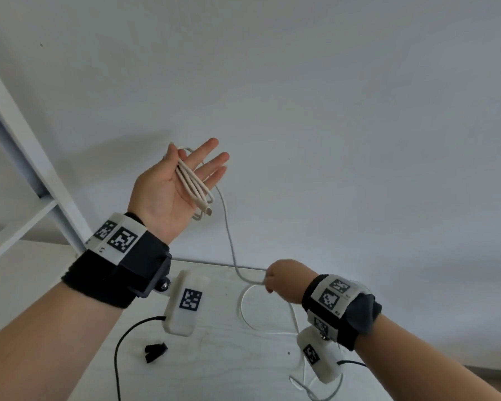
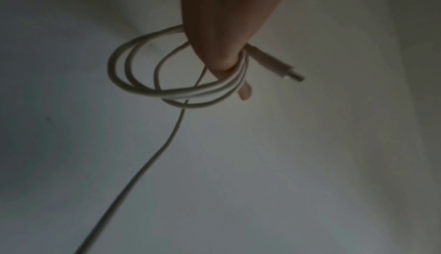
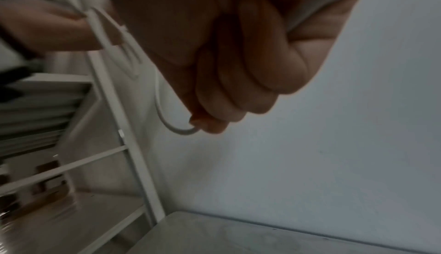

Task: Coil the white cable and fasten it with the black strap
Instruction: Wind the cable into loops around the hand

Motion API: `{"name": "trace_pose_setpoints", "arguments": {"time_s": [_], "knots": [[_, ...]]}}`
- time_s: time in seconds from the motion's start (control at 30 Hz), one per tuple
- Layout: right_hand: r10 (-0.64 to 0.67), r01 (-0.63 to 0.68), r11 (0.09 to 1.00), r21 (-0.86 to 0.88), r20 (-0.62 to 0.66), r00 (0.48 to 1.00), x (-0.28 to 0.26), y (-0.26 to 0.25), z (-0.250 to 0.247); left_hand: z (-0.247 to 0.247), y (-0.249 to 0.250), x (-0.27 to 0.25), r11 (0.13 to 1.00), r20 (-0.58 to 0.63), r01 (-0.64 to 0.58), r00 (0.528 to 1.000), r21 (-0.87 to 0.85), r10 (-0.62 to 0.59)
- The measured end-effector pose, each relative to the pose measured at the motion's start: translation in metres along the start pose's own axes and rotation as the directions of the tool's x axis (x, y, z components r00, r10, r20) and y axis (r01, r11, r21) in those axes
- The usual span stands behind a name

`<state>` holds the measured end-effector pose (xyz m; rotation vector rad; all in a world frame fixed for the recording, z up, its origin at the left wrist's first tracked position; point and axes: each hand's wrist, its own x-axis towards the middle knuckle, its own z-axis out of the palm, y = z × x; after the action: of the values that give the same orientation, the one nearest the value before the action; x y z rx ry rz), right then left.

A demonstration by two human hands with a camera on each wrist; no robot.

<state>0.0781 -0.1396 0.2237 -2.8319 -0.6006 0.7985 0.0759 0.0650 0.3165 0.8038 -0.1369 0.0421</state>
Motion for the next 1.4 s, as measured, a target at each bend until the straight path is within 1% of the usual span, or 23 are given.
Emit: {"name": "trace_pose_setpoints", "arguments": {"time_s": [0.03, 0.07, 0.13, 0.23, 0.33, 0.47, 0.53, 0.6, 0.67, 0.73, 0.77, 0.83, 0.93, 1.0, 1.1, 1.17, 1.23, 1.3, 1.37, 1.4], "knots": [[-0.056, 0.057, 0.997, -0.059, 0.018, 0.998, -0.005, -0.009, 0.002, -0.001, -0.002, 0.000, 0.998, 0.023, 0.009, 1.000, 0.063, -0.011], [-0.080, 0.082, 0.995, -0.065, 0.032, 0.996, -0.009, -0.016, 0.004, -0.002, -0.004, 0.001, 0.992, 0.037, 0.024, 0.999, 0.123, -0.028], [-0.131, 0.133, 0.990, -0.047, 0.045, 0.990, -0.016, -0.028, 0.001, -0.004, -0.008, 0.000, 0.973, 0.039, 0.063, 0.997, 0.220, -0.074], [-0.237, 0.237, 0.971, 0.010, 0.037, 0.971, -0.030, -0.038, -0.011, -0.007, -0.014, -0.002, 0.933, -0.003, 0.114, 0.993, 0.340, -0.120], [-0.349, 0.348, 0.935, 0.062, -0.002, 0.937, -0.043, -0.042, -0.028, -0.008, -0.018, -0.007, 0.867, -0.029, 0.157, 0.986, 0.472, -0.163], [-0.415, 0.427, 0.891, 0.154, -0.107, 0.904, -0.054, -0.037, -0.049, -0.009, -0.021, -0.015, 0.785, -0.033, 0.241, 0.962, 0.571, -0.271], [-0.404, 0.434, 0.876, 0.210, -0.169, 0.899, -0.055, -0.030, -0.059, -0.010, -0.022, -0.020, 0.746, -0.032, 0.285, 0.942, 0.602, -0.334], [-0.371, 0.427, 0.866, 0.260, -0.240, 0.897, -0.055, -0.022, -0.069, -0.012, -0.024, -0.024, 0.736, -0.034, 0.330, 0.922, 0.591, -0.386], [-0.332, 0.423, 0.861, 0.283, -0.318, 0.888, -0.055, -0.016, -0.077, -0.012, -0.026, -0.029, 0.744, -0.031, 0.388, 0.895, 0.544, -0.444], [-0.292, 0.421, 0.857, 0.296, -0.394, 0.872, -0.055, -0.012, -0.083, -0.009, -0.028, -0.035, 0.758, -0.009, 0.464, 0.855, 0.460, -0.518], [-0.272, 0.422, 0.856, 0.301, -0.432, 0.860, -0.054, -0.010, -0.085, -0.006, -0.029, -0.038, 0.751, 0.008, 0.497, 0.832, 0.435, -0.555], [-0.238, 0.420, 0.859, 0.291, -0.499, 0.833, -0.053, -0.010, -0.088, -0.001, -0.031, -0.044, 0.704, 0.036, 0.525, 0.789, 0.477, -0.613], [-0.213, 0.419, 0.869, 0.263, -0.564, 0.798, -0.048, -0.011, -0.088, 0.004, -0.034, -0.051, 0.646, 0.078, 0.497, 0.755, 0.580, -0.651], [-0.190, 0.413, 0.871, 0.265, -0.594, 0.782, -0.045, -0.011, -0.086, 0.005, -0.037, -0.054, 0.648, 0.094, 0.508, 0.742, 0.567, -0.664], [-0.167, 0.414, 0.871, 0.265, -0.632, 0.757, -0.042, -0.011, -0.085, 0.005, -0.040, -0.056, 0.667, 0.084, 0.545, 0.740, 0.508, -0.667], [-0.157, 0.417, 0.870, 0.263, -0.654, 0.740, -0.040, -0.009, -0.085, 0.003, -0.042, -0.056, 0.694, 0.089, 0.568, 0.742, 0.442, -0.664], [-0.143, 0.415, 0.871, 0.263, -0.672, 0.727, -0.038, -0.007, -0.084, 0.000, -0.044, -0.056, 0.726, 0.127, 0.576, 0.744, 0.376, -0.656], [-0.119, 0.410, 0.865, 0.288, -0.678, 0.726, -0.033, -0.002, -0.083, -0.003, -0.046, -0.057, 0.736, 0.175, 0.572, 0.734, 0.361, -0.656], [-0.088, 0.408, 0.847, 0.339, -0.669, 0.738, -0.028, 0.003, -0.082, -0.003, -0.046, -0.059, 0.742, 0.235, 0.552, 0.719, 0.380, -0.654], [-0.072, 0.407, 0.836, 0.368, -0.662, 0.746, -0.026, 0.006, -0.080, -0.001, -0.045, -0.060, 0.751, 0.254, 0.542, 0.719, 0.378, -0.647]]}}
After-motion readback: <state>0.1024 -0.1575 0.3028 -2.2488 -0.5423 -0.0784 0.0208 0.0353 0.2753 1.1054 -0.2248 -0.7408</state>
